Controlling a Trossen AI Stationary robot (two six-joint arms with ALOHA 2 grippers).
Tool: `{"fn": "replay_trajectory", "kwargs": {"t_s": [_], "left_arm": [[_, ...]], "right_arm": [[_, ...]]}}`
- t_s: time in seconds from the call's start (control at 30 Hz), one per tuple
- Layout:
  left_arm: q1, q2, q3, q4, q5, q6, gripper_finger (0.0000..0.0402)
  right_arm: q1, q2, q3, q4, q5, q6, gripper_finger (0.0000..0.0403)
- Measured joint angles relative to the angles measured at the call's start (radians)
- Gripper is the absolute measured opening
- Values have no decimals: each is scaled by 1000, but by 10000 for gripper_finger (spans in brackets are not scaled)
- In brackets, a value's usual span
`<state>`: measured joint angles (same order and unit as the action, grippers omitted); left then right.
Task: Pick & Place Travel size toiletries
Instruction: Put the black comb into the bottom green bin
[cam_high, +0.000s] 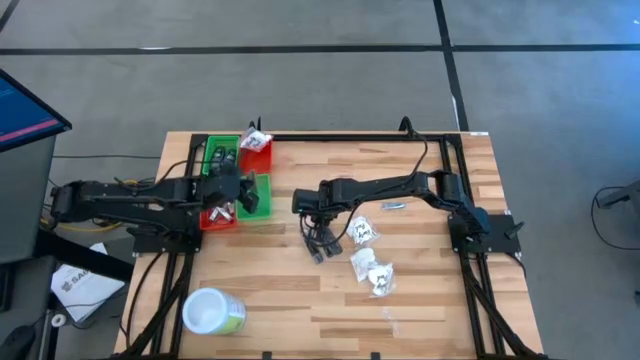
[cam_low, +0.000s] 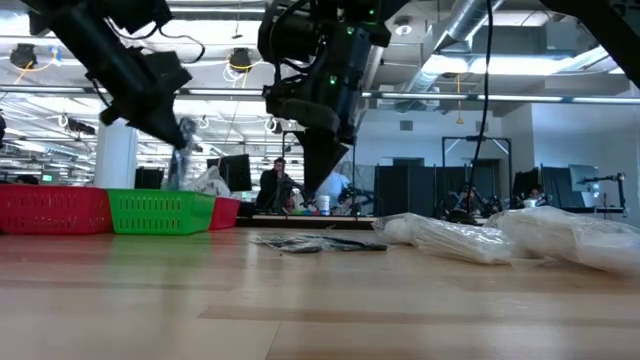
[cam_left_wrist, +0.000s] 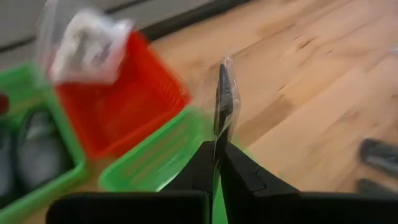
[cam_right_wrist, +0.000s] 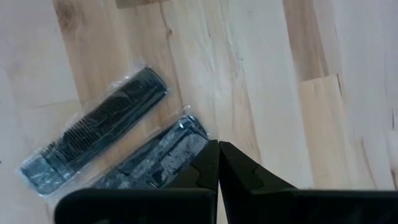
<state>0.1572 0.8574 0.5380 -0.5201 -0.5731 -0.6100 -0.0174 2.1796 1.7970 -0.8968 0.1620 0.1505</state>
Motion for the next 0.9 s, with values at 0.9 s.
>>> {"fn": "replay_trajectory", "kwargs": {"t_s": [0.9], "left_arm": [[14,7,1,-60,31,-5,89]], "right_arm": [[4,0,-2,16,0,34,0]]}}
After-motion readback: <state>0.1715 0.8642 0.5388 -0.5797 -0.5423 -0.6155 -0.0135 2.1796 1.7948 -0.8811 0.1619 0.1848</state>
